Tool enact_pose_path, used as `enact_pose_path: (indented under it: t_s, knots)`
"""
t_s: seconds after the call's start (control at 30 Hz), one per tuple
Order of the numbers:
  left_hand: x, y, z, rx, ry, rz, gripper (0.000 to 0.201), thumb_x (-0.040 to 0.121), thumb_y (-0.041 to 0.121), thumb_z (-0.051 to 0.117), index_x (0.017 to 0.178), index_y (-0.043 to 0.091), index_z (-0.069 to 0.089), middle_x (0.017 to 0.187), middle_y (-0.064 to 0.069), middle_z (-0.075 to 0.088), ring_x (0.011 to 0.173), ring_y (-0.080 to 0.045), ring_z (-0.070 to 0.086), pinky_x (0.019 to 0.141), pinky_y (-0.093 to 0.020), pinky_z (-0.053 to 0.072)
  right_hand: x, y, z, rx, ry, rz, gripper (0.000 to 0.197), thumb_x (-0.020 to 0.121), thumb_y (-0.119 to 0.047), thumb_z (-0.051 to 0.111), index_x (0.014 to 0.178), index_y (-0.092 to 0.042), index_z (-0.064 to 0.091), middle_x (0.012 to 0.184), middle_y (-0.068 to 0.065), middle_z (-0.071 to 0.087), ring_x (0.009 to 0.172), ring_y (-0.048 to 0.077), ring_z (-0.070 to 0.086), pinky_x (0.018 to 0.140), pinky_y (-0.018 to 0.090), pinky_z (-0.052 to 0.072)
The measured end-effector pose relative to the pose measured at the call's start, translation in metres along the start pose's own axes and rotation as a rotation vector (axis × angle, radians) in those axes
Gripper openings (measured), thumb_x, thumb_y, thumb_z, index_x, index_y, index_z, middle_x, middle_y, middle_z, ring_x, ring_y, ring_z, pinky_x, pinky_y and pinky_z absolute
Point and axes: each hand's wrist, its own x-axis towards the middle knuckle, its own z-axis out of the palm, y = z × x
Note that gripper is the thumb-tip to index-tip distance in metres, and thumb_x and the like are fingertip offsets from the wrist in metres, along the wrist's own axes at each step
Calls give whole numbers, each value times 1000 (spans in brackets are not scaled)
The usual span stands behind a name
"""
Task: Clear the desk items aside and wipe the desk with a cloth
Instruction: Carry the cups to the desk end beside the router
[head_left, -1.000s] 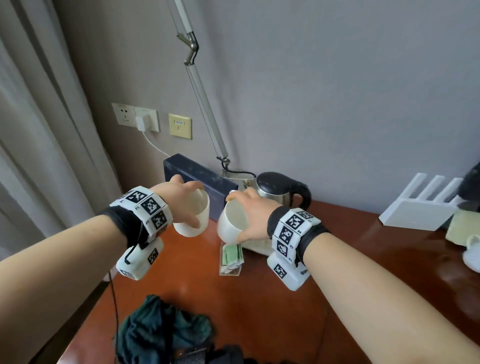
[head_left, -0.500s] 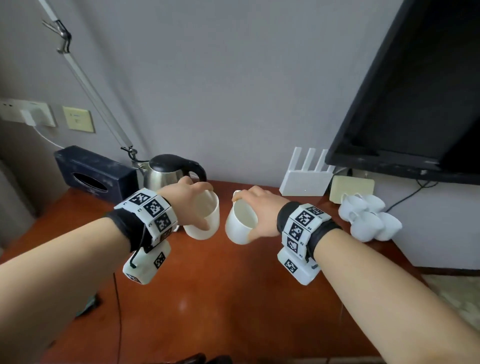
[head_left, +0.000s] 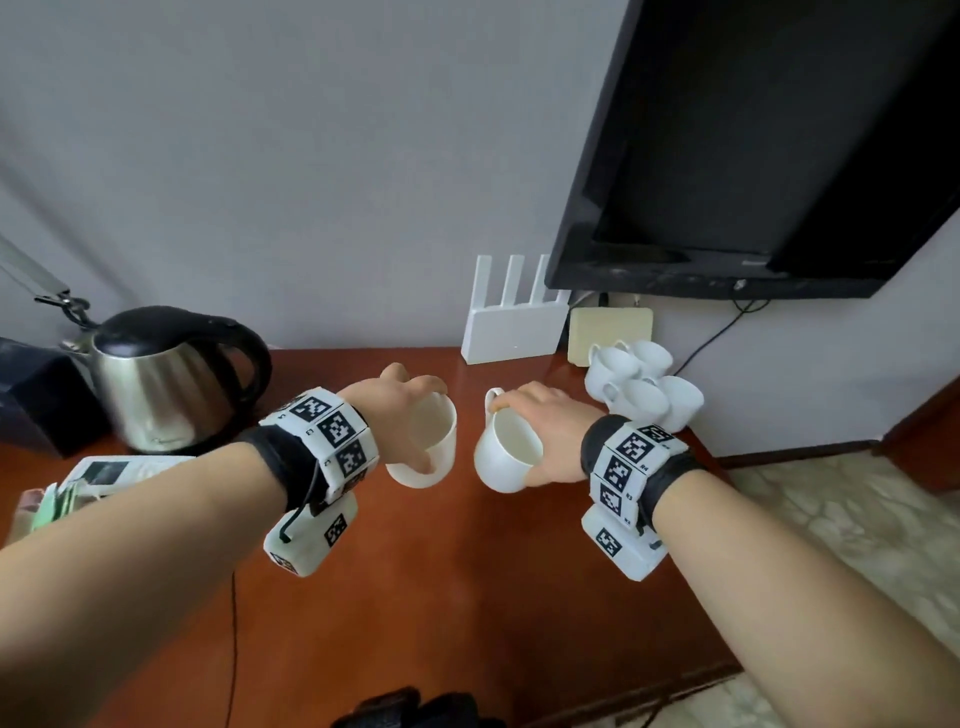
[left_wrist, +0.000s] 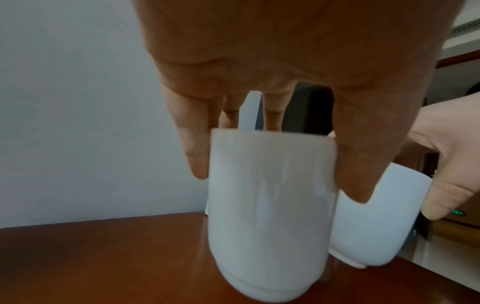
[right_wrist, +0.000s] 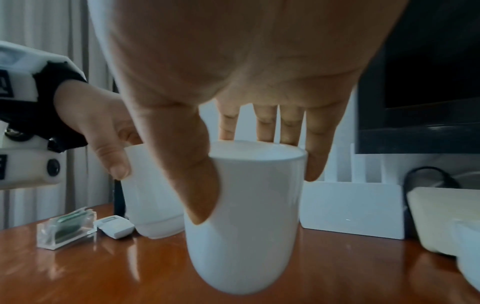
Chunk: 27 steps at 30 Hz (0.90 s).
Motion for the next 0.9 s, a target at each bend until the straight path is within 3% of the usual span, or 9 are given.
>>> enact_pose_path:
  t_s: [0.13,0.33,0.4,0.63,0.8,0.9]
  knots:
    - [33,34,5,-5,-44,48,83,72,43,74,138,38,25,135,1,29,106,-26,54,87,-36,51,-1,51,7,-7,5,26,79,72,-21,73,136,-34,29,139,-4,29,125,22,34,102,43,38]
    - [72,106,24,-7,-91,45,83,74,42,72,139,41,20,133,1,29,105,-26,54,85,-36,53,-7,142,23,-21,-50,31,79,72,-18,72,136,-35,28,139,-6,28,125,19,34,103,37,38]
    - [83,134,34,-35,-91,25,83,74,42,72,138,41,20,131,1,30,101,-25,55,81,-34,53,-11,175,27,-33,-87,26,80,72,-19,72,137,-34,27,139,-6,27,127,20,33,104,38,38]
    - [121,235,73,-65,-106,-53,86,74,46,71,141,39,18,133,-1,30,108,-26,53,88,-38,53,-24,283,40,-78,-178,1,80,74,-14,69,137,-35,25,140,-6,24,130,19,28,96,38,44]
    - [142,288,95,-100,-145,-129,87,74,47,69,142,35,16,133,-3,29,116,-27,48,92,-39,50,-27,332,52,-67,-201,-11,80,74,-13,67,139,-34,25,140,-5,24,130,18,25,89,30,41]
    - [154,309,108,-112,-129,-153,87,75,45,68,142,32,14,132,-4,28,118,-26,43,90,-36,48,-22,352,57,-65,-174,-22,80,74,-8,64,139,-33,26,140,-3,25,129,19,26,91,33,45]
